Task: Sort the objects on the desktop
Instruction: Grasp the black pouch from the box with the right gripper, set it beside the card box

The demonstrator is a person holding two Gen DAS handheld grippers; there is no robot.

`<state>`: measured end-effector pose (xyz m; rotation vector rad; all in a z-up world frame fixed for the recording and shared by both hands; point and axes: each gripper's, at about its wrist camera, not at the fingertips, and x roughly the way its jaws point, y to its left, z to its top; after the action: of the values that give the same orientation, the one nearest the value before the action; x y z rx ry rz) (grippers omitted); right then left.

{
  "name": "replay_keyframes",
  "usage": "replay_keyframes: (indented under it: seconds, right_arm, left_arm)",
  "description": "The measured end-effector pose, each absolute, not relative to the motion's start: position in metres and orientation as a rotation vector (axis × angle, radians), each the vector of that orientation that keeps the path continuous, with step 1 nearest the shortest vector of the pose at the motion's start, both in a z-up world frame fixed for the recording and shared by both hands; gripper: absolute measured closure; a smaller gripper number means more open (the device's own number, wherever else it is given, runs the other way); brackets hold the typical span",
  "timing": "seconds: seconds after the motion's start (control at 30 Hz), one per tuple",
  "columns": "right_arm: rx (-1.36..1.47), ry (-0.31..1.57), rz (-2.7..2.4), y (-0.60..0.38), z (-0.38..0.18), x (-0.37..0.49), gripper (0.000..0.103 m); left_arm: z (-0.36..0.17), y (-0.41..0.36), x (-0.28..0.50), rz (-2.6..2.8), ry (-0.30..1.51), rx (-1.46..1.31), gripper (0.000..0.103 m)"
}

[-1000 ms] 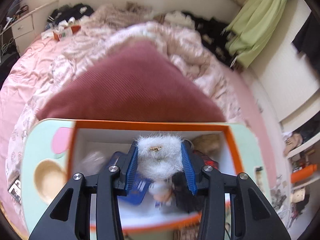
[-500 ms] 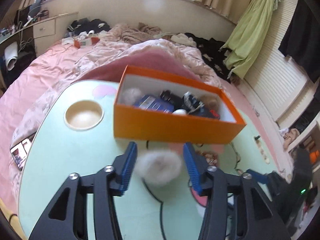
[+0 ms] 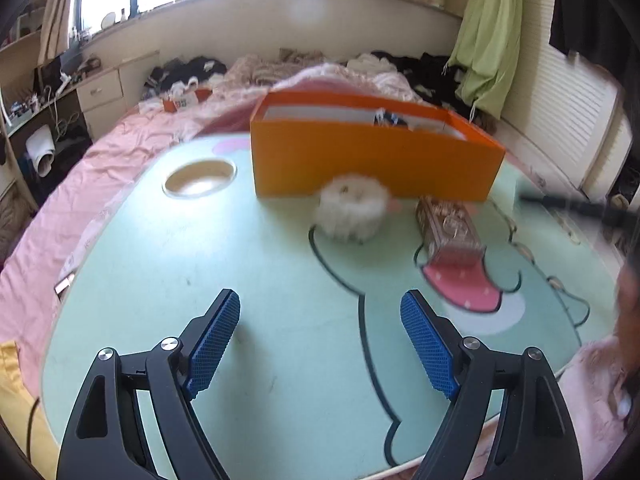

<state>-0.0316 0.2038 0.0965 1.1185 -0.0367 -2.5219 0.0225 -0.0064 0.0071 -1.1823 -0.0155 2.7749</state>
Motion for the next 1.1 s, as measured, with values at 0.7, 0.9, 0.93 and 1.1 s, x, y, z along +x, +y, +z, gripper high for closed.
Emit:
replay_keyframes:
  seconds: [0.7,0.9,0.93,1.1]
  right_arm:
    - [1.425,-0.285,-2.304,0.163,0.092,-0.179,0.088]
    - [1.144,-0.328,-2.331,0.185,0.167,-0.129,0.089]
    - [1.115,-0.324,-2.32,0.187,0.175,-0.119,0.089]
    - [1.204,-0.403,-2.139,0.192,0.154,-0.082,0.089]
  left_arm:
    - [-0.002,0.004,0.034,2.806,0.064,-1.118,0.001]
    - [-0.002,0.003,0.035,2.805,0.064,-1.119,0.001]
    - [-0.002,0.003,0.035,2.805,0.064,-1.119,0.001]
    - [-0.002,0.003,0.035,2.805,0.064,-1.118,0.001]
